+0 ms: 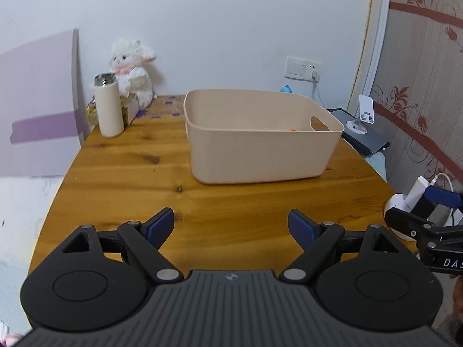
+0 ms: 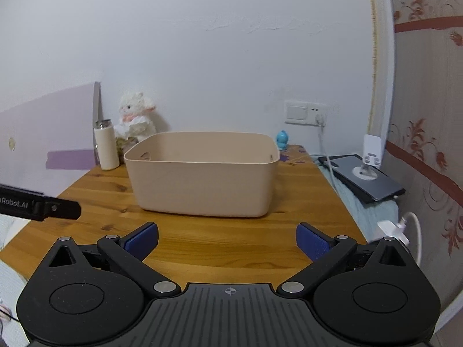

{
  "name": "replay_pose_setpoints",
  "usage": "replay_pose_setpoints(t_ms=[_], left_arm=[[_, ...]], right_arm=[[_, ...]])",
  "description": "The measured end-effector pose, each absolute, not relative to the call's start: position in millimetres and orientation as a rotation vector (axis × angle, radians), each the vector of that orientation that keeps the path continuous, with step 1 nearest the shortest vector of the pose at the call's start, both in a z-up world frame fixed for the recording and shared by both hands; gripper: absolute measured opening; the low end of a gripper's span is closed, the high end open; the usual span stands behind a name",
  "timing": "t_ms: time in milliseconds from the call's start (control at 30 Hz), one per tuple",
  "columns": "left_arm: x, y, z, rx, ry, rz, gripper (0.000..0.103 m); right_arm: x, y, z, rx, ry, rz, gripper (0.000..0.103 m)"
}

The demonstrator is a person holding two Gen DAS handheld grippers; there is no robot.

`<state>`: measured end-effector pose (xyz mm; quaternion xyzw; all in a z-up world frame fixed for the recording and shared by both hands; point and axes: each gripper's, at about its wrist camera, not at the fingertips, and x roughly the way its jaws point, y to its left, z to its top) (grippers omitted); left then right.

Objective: Organize objects

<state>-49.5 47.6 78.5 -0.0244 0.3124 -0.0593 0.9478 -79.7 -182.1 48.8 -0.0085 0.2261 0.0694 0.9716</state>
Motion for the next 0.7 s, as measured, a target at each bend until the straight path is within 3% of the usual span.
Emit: replay_pose_setpoints(t_ms=[700], left_arm=[[-122,34,81,0.042,0.551,-0.138,0.087]], right_arm=[[-138,-185,45,0.014,0.416,0.124,0.103]])
